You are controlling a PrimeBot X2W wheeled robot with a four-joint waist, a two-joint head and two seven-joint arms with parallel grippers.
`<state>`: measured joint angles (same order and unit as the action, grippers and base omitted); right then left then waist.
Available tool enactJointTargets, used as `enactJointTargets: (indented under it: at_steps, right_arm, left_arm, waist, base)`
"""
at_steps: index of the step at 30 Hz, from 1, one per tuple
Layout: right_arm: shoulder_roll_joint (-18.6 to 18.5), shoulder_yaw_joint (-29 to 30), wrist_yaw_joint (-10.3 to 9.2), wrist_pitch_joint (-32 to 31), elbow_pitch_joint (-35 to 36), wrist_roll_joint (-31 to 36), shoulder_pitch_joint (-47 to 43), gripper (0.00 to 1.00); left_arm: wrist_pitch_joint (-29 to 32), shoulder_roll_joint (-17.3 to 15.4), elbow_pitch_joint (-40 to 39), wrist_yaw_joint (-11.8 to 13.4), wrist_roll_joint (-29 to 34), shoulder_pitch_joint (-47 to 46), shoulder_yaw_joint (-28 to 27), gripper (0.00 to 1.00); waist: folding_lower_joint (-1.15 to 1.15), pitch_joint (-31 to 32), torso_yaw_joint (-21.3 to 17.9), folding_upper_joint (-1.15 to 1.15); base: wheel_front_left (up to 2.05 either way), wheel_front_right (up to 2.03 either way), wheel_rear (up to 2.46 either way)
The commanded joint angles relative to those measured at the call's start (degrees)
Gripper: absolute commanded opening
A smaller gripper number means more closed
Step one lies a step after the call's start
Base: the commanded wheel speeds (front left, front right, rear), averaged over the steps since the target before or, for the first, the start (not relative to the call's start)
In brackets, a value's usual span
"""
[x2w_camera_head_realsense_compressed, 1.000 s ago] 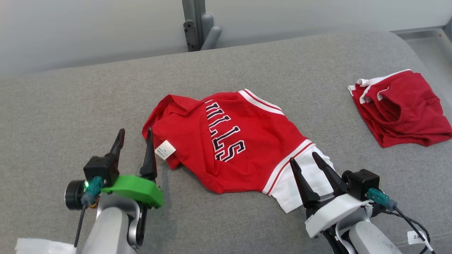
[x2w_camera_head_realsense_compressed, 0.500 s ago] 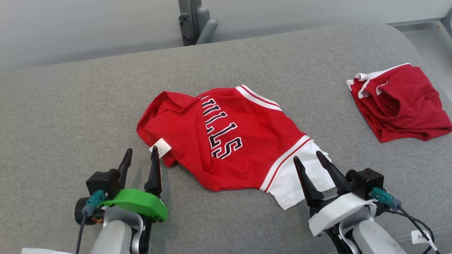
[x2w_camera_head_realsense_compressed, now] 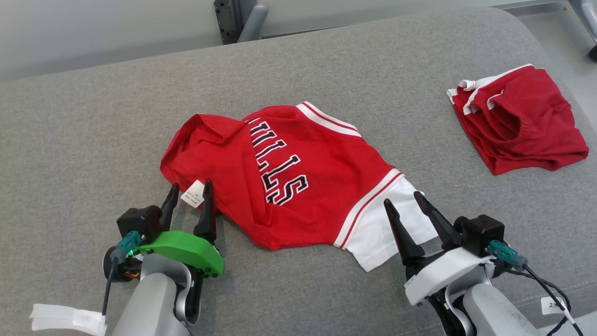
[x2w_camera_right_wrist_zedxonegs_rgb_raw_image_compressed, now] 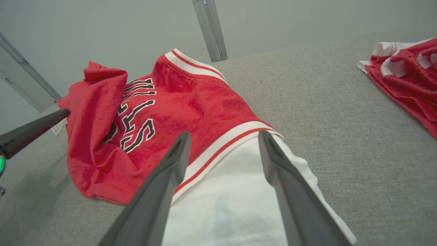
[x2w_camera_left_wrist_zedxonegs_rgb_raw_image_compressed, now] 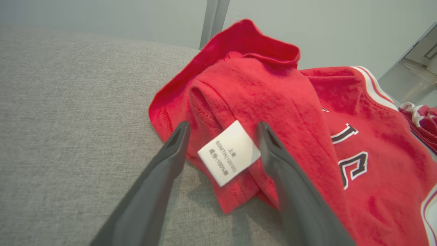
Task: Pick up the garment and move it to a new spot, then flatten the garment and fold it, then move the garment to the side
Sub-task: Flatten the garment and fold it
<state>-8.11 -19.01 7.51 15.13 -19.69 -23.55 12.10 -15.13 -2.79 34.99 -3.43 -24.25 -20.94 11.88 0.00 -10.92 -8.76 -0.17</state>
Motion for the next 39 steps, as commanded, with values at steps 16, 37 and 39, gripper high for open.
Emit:
enactJointTargets:
  at_steps: [16,37,39]
  right_arm:
    - [0.11,0.2,-0.04,-0.01,-0.05,-0.1,0.98,1.0]
    - [1.14,0.96,-0.04,-0.01,-1.42,-0.43,-2.11,1.0]
    - [1.37,1.12,-0.04,-0.01,-1.59,-0.48,-2.68,1.0]
  left_arm:
    - [0.0,-0.22,-1.27,-0.43,-3.34,-1.68,0.07,0.98]
    - [0.0,-0.22,-17.75,1.66,11.24,2.68,-4.92,0.0]
    - [0.0,-0.23,-19.76,2.09,13.74,4.6,-4.97,0.0]
  waist:
    - [0.0,-1.05,-0.74,0.17]
    - [0.0,3.94,5.07,0.17]
    - [0.0,4.66,6.63,0.17]
  base:
    - [0.0,0.0,0.0]
    - [0.0,0.0,0.0]
    - [0.0,0.0,0.0]
